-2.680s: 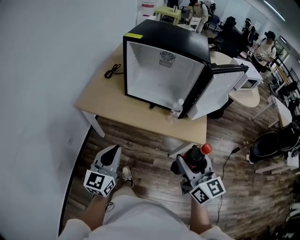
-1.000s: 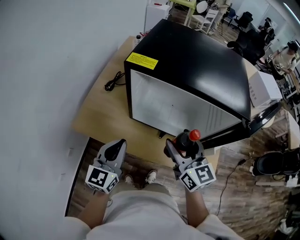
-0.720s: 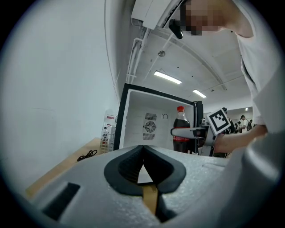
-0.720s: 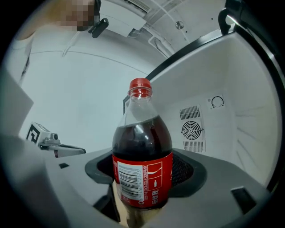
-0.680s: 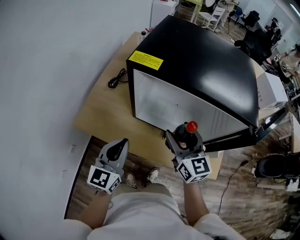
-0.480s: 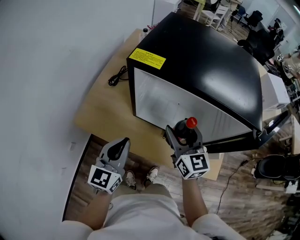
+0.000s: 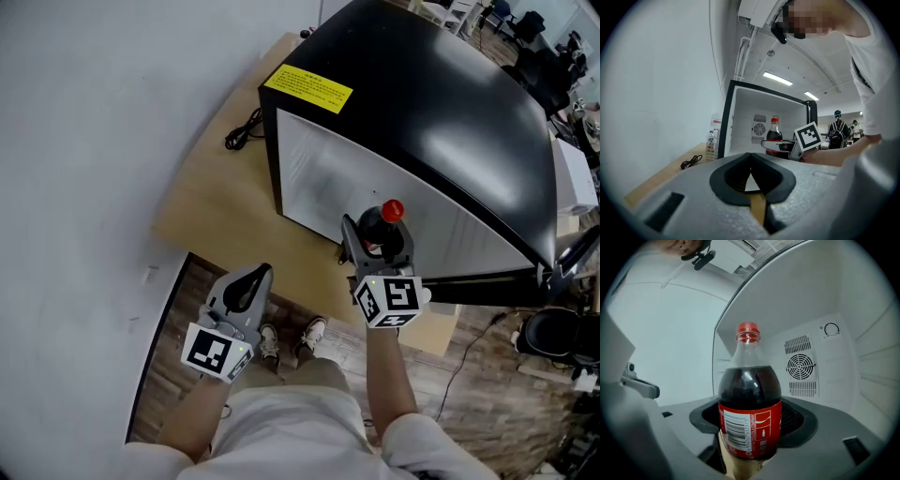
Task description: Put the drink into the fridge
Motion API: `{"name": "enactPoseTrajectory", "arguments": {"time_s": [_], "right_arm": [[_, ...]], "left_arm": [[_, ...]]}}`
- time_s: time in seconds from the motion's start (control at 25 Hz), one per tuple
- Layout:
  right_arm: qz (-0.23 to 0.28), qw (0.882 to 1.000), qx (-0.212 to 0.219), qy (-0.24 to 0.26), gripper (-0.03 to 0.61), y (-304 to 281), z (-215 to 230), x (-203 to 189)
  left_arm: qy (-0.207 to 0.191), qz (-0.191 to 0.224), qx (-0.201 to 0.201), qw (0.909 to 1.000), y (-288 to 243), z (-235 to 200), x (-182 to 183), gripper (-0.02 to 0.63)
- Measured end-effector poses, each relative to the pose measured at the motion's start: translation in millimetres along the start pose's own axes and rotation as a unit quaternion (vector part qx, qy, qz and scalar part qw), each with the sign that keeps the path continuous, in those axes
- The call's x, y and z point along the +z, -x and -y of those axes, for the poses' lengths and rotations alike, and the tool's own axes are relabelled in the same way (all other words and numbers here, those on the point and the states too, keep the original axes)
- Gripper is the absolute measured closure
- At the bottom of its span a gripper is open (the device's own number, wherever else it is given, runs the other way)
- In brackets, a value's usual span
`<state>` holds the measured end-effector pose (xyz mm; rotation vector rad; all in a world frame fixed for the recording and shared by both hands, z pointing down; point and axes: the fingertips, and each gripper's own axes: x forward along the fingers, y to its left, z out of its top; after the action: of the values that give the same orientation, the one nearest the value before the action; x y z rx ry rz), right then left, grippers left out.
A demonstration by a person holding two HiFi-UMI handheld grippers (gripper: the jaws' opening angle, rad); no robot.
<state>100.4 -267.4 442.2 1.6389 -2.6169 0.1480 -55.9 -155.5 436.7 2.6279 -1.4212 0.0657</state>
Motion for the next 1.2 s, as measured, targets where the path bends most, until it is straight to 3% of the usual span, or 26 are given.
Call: {"name": "enactPoseTrajectory", "arguments": {"time_s": [0.64,1.2], "right_arm": [[-0.008,0.999,-0.026,0.017,0.264,-53.3,32.3,-35.0],[0.002,0.999,-0.046,0.027,0.265,-87.6,50.6,-49.5]], "left_arm": [[0.020,-0.019,0.012,0.9995,-13.7,-6.0,-38.4,0.598],[0.032,-0.010,0.037,0.9987,-17.4,-18.3,-38.6,0.598]]}}
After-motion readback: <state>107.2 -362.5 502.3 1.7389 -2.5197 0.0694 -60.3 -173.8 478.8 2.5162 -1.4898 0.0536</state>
